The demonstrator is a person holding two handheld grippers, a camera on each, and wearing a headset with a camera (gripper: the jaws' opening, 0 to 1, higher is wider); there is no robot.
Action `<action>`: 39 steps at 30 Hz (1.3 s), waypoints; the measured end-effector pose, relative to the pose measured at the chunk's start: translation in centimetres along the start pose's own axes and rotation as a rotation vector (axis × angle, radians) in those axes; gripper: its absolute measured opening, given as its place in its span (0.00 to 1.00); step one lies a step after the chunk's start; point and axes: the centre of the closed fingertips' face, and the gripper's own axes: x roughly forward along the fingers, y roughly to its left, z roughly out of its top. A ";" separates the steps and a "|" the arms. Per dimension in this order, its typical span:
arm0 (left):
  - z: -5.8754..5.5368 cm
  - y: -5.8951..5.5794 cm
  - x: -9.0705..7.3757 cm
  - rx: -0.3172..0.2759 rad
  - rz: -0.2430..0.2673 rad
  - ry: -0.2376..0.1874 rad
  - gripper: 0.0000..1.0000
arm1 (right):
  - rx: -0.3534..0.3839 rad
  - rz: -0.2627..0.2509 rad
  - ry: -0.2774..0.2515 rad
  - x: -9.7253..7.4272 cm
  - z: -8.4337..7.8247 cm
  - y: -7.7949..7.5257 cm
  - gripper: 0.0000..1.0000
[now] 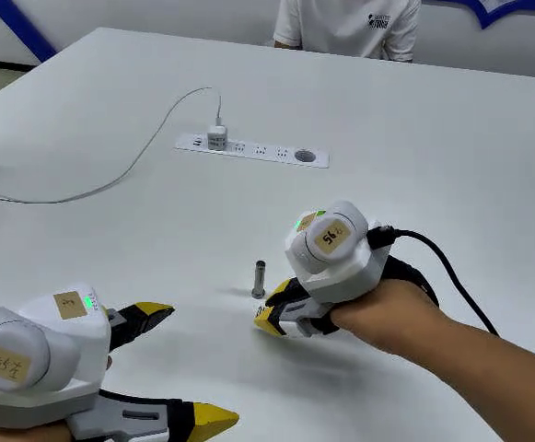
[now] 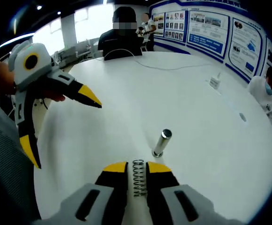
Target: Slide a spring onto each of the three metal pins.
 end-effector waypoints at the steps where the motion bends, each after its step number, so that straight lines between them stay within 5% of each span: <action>1: 0.0 0.0 0.0 0.003 0.000 0.002 0.89 | -0.001 0.000 0.001 0.0 0.0 -0.1 0.16; 39: 0.7 0.7 -0.6 0.008 0.025 -0.027 0.89 | -0.015 0.009 0.053 0.4 -0.4 0.3 0.12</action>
